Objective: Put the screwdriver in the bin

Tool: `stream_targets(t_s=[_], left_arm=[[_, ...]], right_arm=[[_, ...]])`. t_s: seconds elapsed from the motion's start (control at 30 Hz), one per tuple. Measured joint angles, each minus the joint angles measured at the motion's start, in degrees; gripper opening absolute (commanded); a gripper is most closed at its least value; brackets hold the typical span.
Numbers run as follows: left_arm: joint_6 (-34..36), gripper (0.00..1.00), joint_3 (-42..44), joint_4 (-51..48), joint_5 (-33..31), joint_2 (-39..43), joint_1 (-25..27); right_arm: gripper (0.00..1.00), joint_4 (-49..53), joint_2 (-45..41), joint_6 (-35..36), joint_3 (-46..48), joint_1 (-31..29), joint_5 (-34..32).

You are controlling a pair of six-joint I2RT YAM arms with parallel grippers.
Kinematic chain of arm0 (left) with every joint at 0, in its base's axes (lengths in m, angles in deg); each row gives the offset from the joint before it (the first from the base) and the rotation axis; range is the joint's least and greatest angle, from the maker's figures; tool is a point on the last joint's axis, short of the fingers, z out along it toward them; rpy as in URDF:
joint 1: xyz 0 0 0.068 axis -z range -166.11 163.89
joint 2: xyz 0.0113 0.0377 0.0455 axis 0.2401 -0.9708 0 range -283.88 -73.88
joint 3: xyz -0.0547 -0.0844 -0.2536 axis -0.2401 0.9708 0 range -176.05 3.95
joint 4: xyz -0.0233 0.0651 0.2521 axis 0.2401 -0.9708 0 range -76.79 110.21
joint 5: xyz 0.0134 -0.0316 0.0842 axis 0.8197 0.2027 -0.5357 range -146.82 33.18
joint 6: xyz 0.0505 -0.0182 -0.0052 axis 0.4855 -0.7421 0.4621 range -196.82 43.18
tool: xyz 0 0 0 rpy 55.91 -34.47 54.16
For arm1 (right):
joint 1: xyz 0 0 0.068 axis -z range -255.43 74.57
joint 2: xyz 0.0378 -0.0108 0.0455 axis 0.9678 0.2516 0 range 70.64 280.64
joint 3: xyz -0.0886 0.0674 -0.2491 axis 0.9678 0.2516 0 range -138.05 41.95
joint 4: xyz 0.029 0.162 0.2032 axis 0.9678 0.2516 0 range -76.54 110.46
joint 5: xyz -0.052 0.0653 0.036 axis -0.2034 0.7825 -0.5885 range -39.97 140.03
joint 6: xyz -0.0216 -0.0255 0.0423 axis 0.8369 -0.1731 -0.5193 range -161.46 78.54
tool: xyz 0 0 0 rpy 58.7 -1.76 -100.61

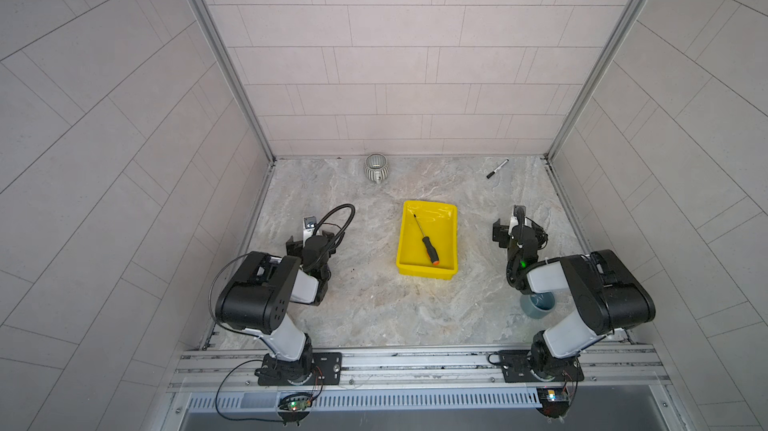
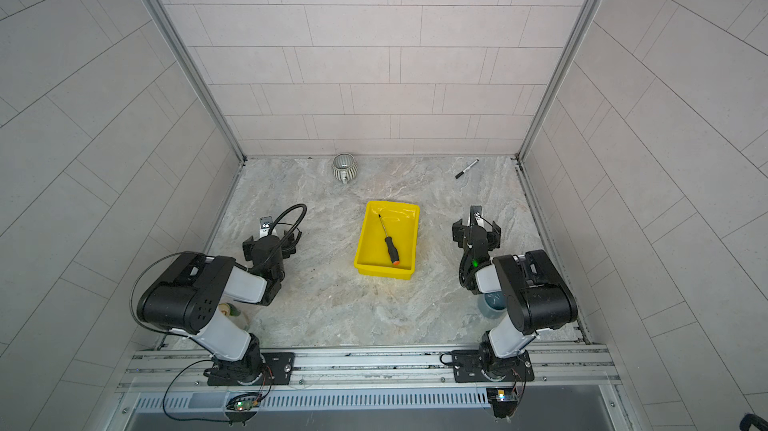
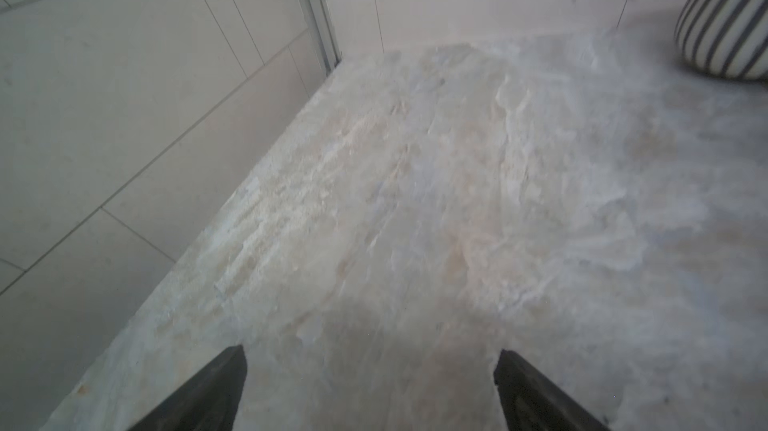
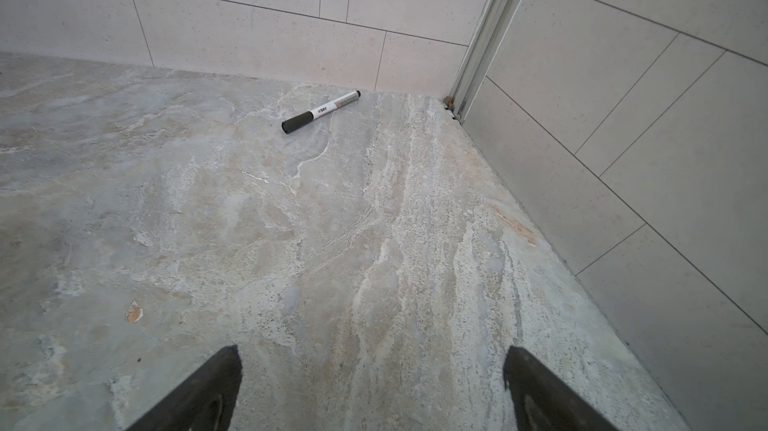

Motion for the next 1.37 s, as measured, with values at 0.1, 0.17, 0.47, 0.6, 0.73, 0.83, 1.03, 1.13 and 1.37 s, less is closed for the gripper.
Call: stream_targets(t_s=[0.1,0.17,0.47,0.6,0.73,0.83,1.03,1.13,1.37], left_arm=[[0.17,1.00,-2.60,-0.13,-0.13,-0.07,0.00],[0.04,1.00,-5.01,-1.07,0.31,0.24,-0.42],[-0.57,1.00,-7.13,-4.90,3.65,0.44,-2.64],[-0.94,1.00,-7.13,-5.40,4.31,0.44,-2.67],[-0.98,1.00,-7.13,-5.44,4.50,0.44,-2.67],[-0.98,1.00,-7.13,-5.46,4.52,0.44,-2.67],[-0.98,1.00,-7.13,-5.46,4.52,0.44,-2.67],[-0.98,1.00,-7.13,-5.46,4.52,0.44,-2.67],[-0.98,1.00,-7.13,-5.46,4.52,0.44,-2.67]], right_arm=[[0.99,0.00,0.00,0.00,0.00,0.00,0.04],[0.99,0.00,0.00,0.00,0.00,0.00,0.07],[1.00,0.00,0.00,0.00,0.00,0.11,0.20],[0.99,0.00,0.00,0.00,0.00,0.11,0.28],[0.99,0.00,0.00,0.00,0.00,0.11,0.31],[0.99,0.00,0.00,0.00,0.00,0.11,0.33],[0.99,0.00,0.00,0.00,0.00,0.11,0.31],[0.99,0.00,0.00,0.00,0.00,0.11,0.33],[0.99,0.04,0.00,0.00,-0.02,0.48,1.22]])
